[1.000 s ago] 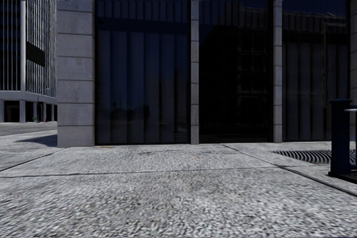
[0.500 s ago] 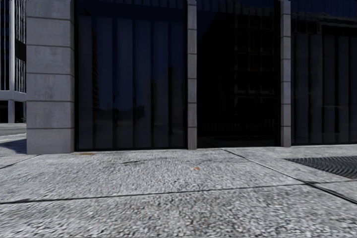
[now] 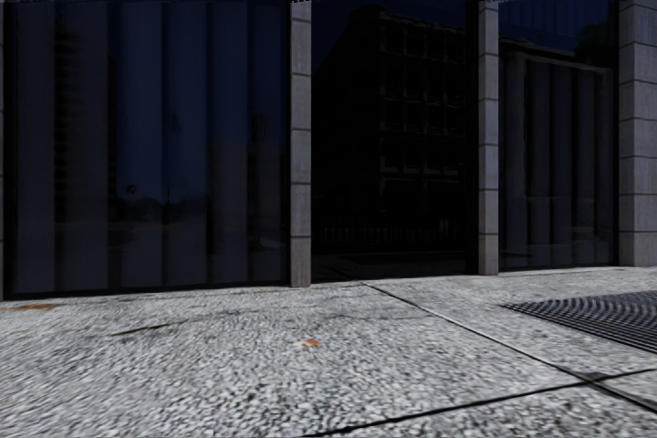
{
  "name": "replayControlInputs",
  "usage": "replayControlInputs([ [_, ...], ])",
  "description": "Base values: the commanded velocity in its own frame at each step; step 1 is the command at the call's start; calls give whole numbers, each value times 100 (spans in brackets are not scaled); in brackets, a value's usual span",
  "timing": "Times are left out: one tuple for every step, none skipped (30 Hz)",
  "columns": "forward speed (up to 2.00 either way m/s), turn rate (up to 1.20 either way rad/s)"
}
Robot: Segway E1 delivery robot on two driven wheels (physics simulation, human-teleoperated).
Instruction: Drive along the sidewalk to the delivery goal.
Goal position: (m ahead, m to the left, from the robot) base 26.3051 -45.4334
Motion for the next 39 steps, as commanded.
replayControlInputs([
  [165,-62],
  [165,-62],
  [165,-62],
  [165,-62],
  [165,-62],
  [165,-62],
  [165,-62],
  [165,-62],
  [165,-62],
  [165,-62],
  [165,-62],
  [165,-62],
  [165,-62],
  [165,-62],
  [166,-62],
  [200,-62],
  [200,-62],
  [200,-62],
  [200,-62],
  [200,-62],
  [200,-62],
  [200,-62],
  [200,-62],
  [200,-62],
  [200,-62],
  [200,-62],
  [200,-62],
  [200,-62],
  [200,-62],
  [200,-62],
  [200,-62],
  [200,-62],
  [200,-65],
  [200,-65],
  [200,-67],
  [200,-68],
  [200,-68],
  [200,-68],
  [200,-68],
])
